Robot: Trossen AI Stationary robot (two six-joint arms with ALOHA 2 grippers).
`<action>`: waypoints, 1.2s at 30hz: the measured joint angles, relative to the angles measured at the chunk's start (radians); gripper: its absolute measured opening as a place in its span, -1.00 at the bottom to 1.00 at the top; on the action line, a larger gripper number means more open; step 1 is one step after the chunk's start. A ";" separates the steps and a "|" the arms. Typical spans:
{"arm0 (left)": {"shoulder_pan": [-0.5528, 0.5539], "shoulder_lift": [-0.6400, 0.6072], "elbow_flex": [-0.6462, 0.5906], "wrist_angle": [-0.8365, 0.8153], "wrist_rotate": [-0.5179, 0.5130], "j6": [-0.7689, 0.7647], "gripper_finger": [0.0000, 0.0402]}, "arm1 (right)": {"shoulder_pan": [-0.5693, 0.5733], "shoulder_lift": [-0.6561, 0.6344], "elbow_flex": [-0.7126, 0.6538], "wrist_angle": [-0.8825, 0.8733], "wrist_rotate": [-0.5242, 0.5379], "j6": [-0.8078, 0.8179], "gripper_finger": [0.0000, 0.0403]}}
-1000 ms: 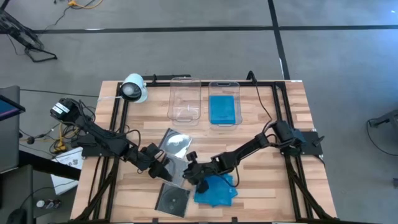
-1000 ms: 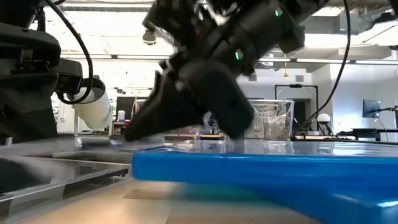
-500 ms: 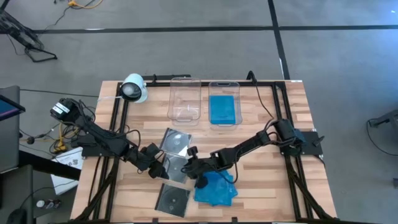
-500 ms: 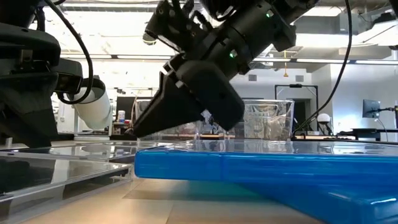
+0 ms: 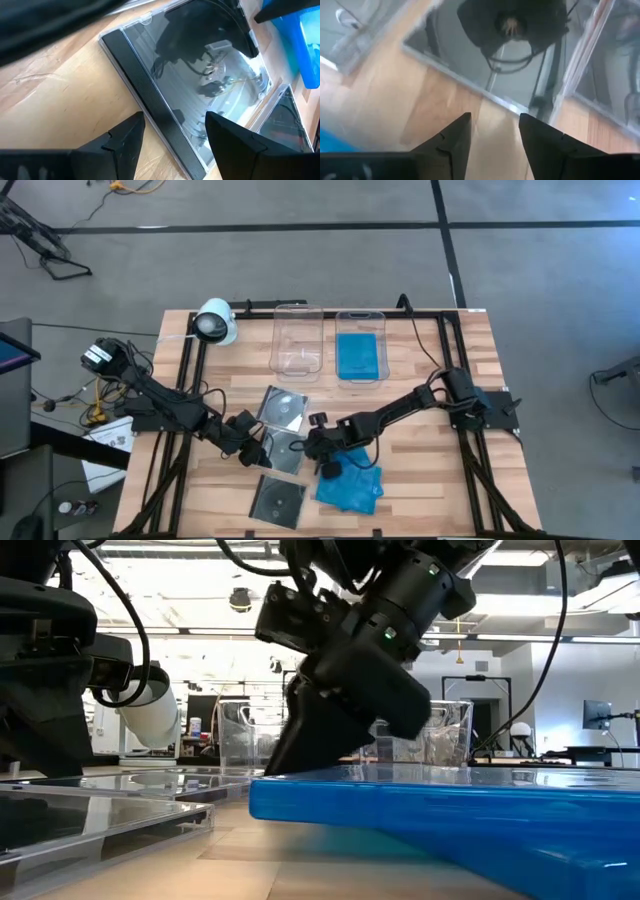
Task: Pick & place jewel cases by type
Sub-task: Put the middle black CD case into the left transparent bin
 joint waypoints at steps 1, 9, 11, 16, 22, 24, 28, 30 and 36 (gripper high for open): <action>0.000 0.000 0.000 0.000 0.000 -0.002 0.04 | -0.003 0.001 0.002 0.009 -0.002 0.000 -0.19; 0.010 0.003 -0.003 0.050 0.021 -0.007 0.04 | -0.004 0.004 0.001 -0.002 -0.045 0.020 -0.29; 0.019 0.003 -0.003 0.064 0.039 -0.007 0.04 | -0.005 0.004 0.001 -0.003 -0.062 0.027 -0.33; 0.033 0.003 -0.003 0.056 0.045 -0.007 0.04 | -0.006 0.003 0.002 -0.047 -0.075 0.054 -0.41; 0.033 0.003 -0.002 0.053 0.035 -0.007 0.04 | -0.015 0.003 0.003 -0.057 -0.086 0.081 -0.42; 0.033 0.003 -0.002 0.054 0.033 -0.007 0.04 | -0.016 0.009 0.003 -0.051 -0.088 0.082 -0.42; 0.034 0.002 -0.002 0.064 0.020 -0.007 0.04 | -0.025 0.015 0.003 -0.023 -0.109 0.080 -0.42; 0.034 0.002 -0.002 0.072 0.011 -0.004 0.04 | -0.031 0.027 0.005 -0.008 -0.121 0.080 -0.42; 0.034 0.002 -0.002 0.103 0.012 0.012 0.04 | -0.040 0.029 0.005 -0.005 -0.122 0.083 -0.42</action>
